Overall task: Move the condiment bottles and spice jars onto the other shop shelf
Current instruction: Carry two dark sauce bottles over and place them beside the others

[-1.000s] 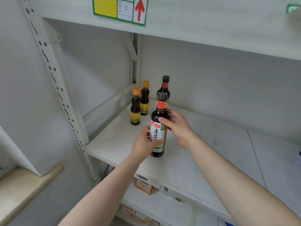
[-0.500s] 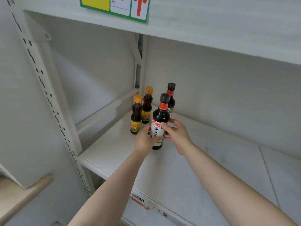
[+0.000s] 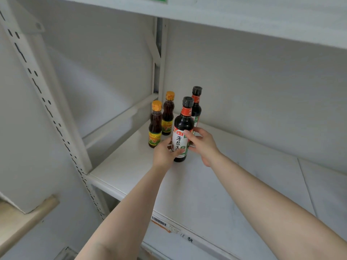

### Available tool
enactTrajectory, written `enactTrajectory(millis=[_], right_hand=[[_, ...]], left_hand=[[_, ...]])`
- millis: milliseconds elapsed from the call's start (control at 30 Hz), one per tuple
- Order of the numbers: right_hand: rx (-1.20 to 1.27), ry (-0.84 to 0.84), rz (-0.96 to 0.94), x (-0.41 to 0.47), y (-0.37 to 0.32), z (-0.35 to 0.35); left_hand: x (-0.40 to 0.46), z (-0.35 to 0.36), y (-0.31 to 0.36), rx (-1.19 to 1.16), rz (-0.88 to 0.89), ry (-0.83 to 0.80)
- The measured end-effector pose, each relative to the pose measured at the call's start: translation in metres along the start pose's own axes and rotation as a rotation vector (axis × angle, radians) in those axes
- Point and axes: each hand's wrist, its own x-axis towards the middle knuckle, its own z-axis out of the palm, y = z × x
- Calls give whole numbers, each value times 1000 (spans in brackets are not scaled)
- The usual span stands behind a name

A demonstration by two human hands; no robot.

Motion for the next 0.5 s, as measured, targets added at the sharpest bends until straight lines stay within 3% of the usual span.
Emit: enactTrajectory(millis=[300,500], right_hand=[[-29,-4,-10,3,-3,-2],[-165,97,23,-22,7,-17]], left_hand=[[2,2,0,44,1,-25],[-29,0,-4,97,-165,43]])
